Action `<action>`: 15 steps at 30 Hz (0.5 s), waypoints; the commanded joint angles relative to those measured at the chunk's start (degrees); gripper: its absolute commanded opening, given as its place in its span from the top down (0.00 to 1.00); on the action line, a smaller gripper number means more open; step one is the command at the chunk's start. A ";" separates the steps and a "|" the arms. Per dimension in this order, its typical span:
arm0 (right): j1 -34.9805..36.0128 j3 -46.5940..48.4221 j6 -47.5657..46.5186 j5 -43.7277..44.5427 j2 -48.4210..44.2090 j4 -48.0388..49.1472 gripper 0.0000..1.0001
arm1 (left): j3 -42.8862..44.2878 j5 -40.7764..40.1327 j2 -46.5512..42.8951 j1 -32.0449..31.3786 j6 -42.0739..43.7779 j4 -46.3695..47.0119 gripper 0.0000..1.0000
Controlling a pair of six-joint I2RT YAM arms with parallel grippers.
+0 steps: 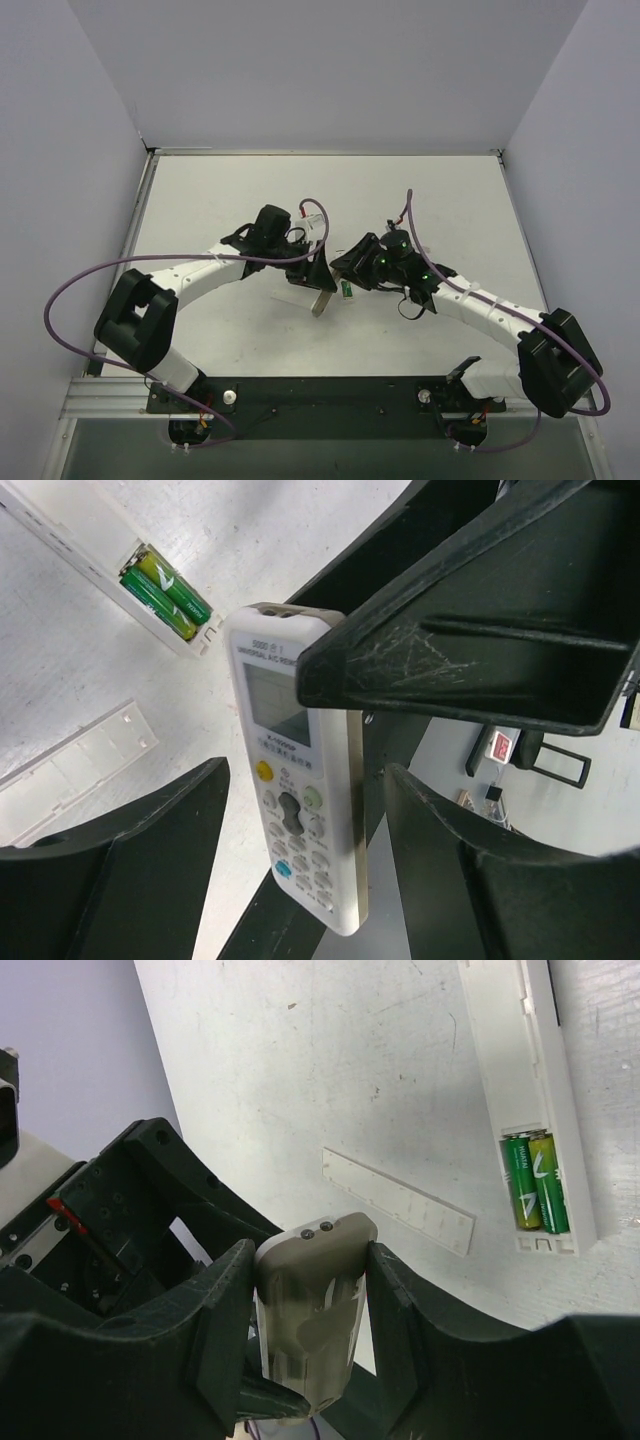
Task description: Unload the batteries from the remote control
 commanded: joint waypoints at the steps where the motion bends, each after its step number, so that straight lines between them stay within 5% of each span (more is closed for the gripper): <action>1: 0.56 3.39 2.05 0.74 0.90 0.60 1.00 | 3.38 -1.89 0.57 -1.01 2.01 -0.64 0.28; 4: 0.56 3.57 2.66 0.83 1.42 0.42 1.00 | 4.09 -4.43 1.62 -1.45 3.33 -3.02 0.35; 10: 0.38 3.05 1.18 -0.30 1.34 2.87 1.00 | 4.70 -2.95 4.00 -2.15 3.42 -4.25 0.74; 14: -1.46 2.08 -2.78 -1.81 -1.20 4.37 0.54 | 3.30 -1.54 2.25 -1.62 0.79 -0.93 0.99; 15: -1.99 1.47 -3.57 -1.46 -2.17 4.37 0.48 | 2.25 -1.19 1.81 -1.27 -1.40 0.22 1.00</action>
